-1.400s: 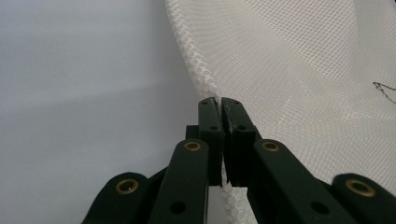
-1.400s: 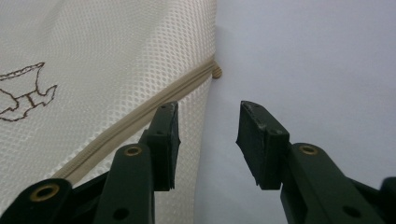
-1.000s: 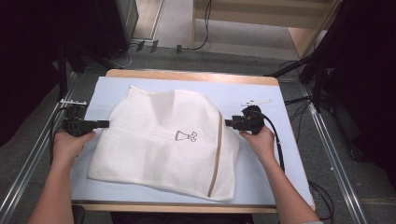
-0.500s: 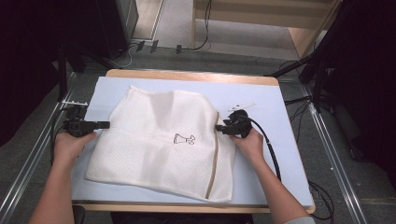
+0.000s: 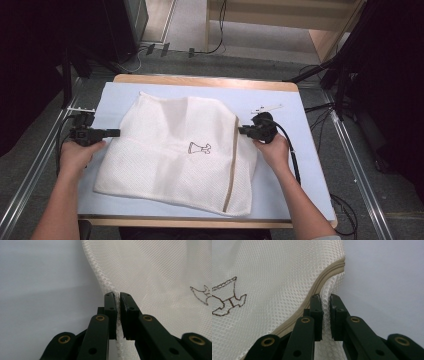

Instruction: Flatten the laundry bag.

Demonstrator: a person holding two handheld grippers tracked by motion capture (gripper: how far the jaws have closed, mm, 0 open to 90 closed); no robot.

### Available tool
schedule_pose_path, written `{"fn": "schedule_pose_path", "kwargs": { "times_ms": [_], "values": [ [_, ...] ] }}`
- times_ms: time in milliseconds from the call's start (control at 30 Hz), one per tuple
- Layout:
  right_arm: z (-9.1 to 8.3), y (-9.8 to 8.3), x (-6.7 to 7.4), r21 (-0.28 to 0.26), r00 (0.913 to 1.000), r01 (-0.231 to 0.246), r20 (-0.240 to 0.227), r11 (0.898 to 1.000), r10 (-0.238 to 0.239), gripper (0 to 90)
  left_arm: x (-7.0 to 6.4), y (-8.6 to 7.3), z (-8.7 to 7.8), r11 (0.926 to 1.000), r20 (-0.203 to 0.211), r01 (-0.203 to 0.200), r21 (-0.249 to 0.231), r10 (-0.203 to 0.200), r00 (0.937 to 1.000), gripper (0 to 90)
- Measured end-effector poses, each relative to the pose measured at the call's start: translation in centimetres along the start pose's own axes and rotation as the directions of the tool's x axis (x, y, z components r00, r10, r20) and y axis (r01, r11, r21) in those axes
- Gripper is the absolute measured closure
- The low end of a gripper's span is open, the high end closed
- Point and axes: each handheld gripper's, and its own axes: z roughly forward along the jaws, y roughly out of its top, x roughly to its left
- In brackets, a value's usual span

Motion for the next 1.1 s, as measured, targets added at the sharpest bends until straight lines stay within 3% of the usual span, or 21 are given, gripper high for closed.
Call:
{"fn": "schedule_pose_path", "kwargs": {
  "times_ms": [167,300,367,467,533,700,867,1100],
  "values": [
    [-2.7,0.4,-0.7,-0.040,0.9983,0.015,0.056,0.999,-0.013,84.0,-1.8,0.7,1.3,0.9996,0.059,-0.028,0.002,0.028,0.9979,85.3],
    [-4.8,0.3,-1.8,-0.062,0.9908,0.032,0.134,0.998,-0.023,83.6,-3.3,1.2,2.5,0.9991,0.110,-0.043,0.002,0.042,0.9931,85.7],
    [-5.7,0.1,-2.5,-0.073,0.9858,0.026,0.167,0.997,-0.014,83.5,-4.1,1.5,3.1,0.9982,0.128,-0.060,0.007,0.058,0.9901,85.7],
    [-5.9,-0.7,-3.7,-0.079,0.9858,-0.014,0.166,0.997,0.027,82.5,-4.8,1.8,4.1,0.9970,0.127,-0.074,0.024,0.070,0.9894,85.7],
    [-5.5,-1.4,-4.2,-0.086,0.9865,-0.044,0.154,0.995,0.057,79.3,-4.7,1.9,4.4,0.9971,0.124,-0.068,0.035,0.063,0.9903,85.9],
    [-4.7,-2.3,-5.0,-0.076,0.9829,-0.077,0.161,0.994,0.089,60.7,-4.1,2.1,4.5,0.9959,0.092,-0.065,0.063,0.059,0.9940,86.2],
    [-5.5,-2.2,-5.0,-0.106,0.9840,-0.088,0.145,0.990,0.103,50.1,-3.5,2.2,3.9,0.9952,0.082,-0.066,0.073,0.060,0.9949,87.3],
    [-6.5,-2.1,-4.8,-0.140,0.9861,-0.095,0.122,0.985,0.113,52.7,-1.8,2.1,2.1,0.9951,0.069,-0.043,0.090,0.036,0.9969,87.5]
  ]
}}
